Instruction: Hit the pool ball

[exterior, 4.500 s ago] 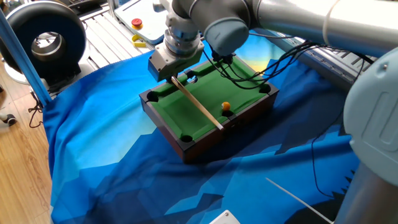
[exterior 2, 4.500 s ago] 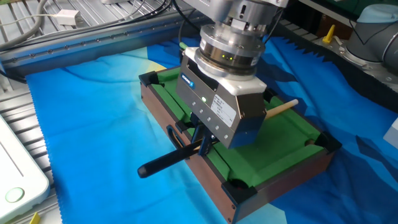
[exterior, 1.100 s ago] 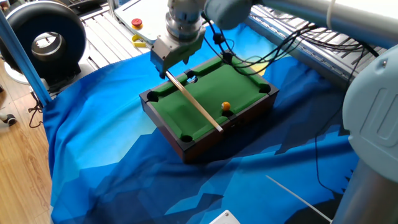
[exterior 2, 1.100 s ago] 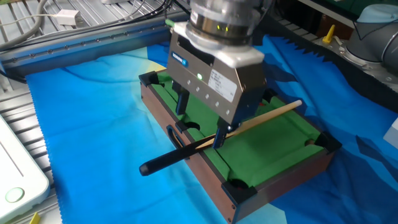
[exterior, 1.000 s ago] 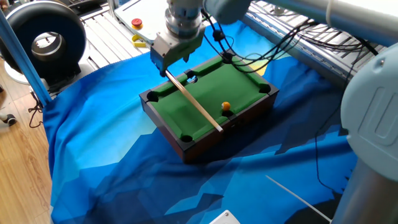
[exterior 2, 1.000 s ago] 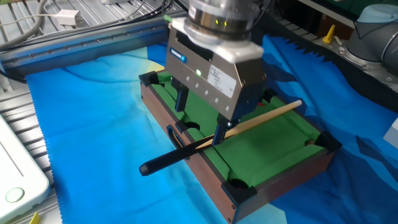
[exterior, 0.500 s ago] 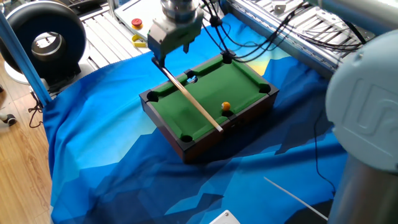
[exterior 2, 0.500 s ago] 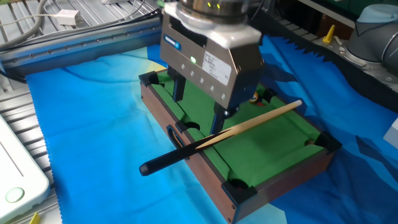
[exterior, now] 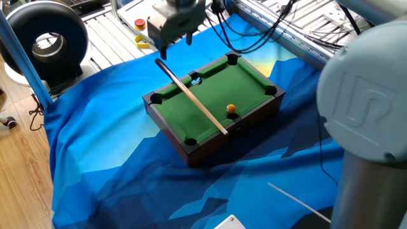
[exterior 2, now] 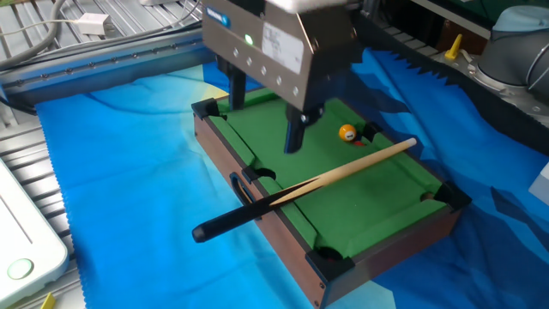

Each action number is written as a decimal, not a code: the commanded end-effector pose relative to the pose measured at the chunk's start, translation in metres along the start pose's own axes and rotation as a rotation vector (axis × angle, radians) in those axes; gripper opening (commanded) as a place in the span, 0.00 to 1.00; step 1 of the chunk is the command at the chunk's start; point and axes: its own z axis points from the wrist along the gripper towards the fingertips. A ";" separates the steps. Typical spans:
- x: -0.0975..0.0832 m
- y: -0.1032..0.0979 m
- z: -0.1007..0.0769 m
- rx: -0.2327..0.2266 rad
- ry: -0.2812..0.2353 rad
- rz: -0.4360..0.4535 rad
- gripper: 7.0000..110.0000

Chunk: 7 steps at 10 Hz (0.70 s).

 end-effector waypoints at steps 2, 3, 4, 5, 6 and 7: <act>-0.003 -0.007 -0.028 -0.013 0.034 -0.003 0.79; -0.005 -0.007 -0.030 -0.007 0.037 -0.001 0.79; -0.005 -0.007 -0.030 -0.003 0.042 -0.012 0.79; 0.006 0.002 -0.033 -0.037 0.095 -0.041 0.79; 0.017 0.009 -0.036 -0.062 0.142 -0.057 0.79; 0.029 0.010 -0.038 -0.062 0.191 -0.065 0.79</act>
